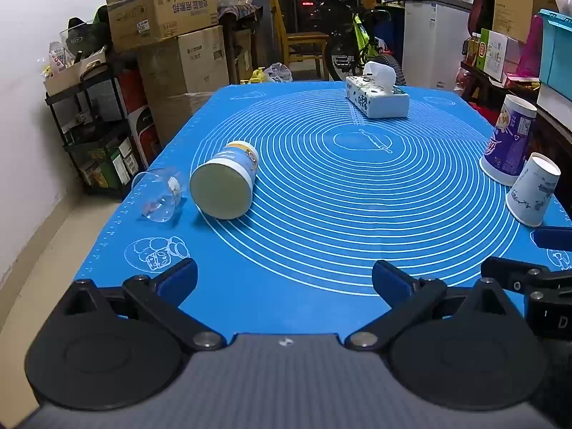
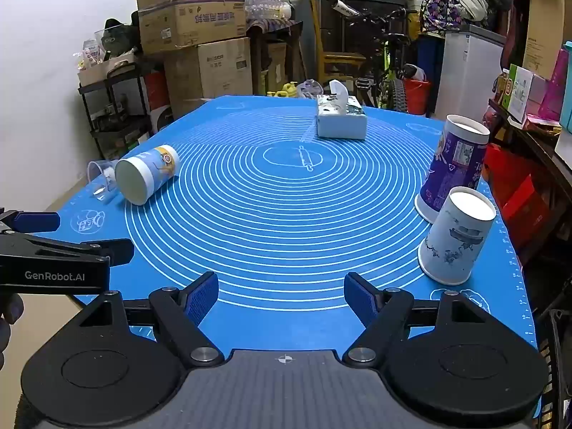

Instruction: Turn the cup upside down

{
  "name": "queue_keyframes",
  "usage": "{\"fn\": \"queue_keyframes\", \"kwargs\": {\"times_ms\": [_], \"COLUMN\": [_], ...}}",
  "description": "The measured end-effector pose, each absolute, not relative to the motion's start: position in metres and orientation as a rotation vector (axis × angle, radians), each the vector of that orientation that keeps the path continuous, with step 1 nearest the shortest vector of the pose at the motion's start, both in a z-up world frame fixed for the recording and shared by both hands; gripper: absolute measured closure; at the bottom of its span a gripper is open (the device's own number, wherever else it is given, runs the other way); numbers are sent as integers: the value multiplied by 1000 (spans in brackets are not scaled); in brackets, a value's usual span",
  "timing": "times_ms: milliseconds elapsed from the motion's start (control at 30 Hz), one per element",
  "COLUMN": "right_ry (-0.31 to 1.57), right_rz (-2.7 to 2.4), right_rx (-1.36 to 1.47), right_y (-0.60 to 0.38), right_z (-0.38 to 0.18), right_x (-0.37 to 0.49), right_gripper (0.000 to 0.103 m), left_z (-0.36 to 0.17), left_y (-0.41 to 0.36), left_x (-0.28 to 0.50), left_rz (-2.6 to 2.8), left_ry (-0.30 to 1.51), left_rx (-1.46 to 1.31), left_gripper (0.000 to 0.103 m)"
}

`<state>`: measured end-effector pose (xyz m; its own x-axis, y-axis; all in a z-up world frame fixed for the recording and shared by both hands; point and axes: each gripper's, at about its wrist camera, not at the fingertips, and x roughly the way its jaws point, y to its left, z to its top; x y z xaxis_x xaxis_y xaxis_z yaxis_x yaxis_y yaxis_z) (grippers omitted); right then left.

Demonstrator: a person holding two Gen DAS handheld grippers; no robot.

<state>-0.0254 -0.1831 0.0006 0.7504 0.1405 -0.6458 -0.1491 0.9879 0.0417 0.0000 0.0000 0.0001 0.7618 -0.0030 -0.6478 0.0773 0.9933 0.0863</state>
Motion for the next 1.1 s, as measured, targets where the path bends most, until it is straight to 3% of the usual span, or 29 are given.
{"fn": "queue_keyframes", "kwargs": {"times_ms": [1100], "right_ry": [705], "right_rz": [156], "right_rx": [-15], "right_y": [-183], "right_z": [1], "right_x": [-25], "right_gripper": [22], "left_z": [-5], "left_y": [-2], "left_x": [0], "left_rz": [-46], "left_ry": [710], "left_rx": [119], "left_gripper": [1]}}
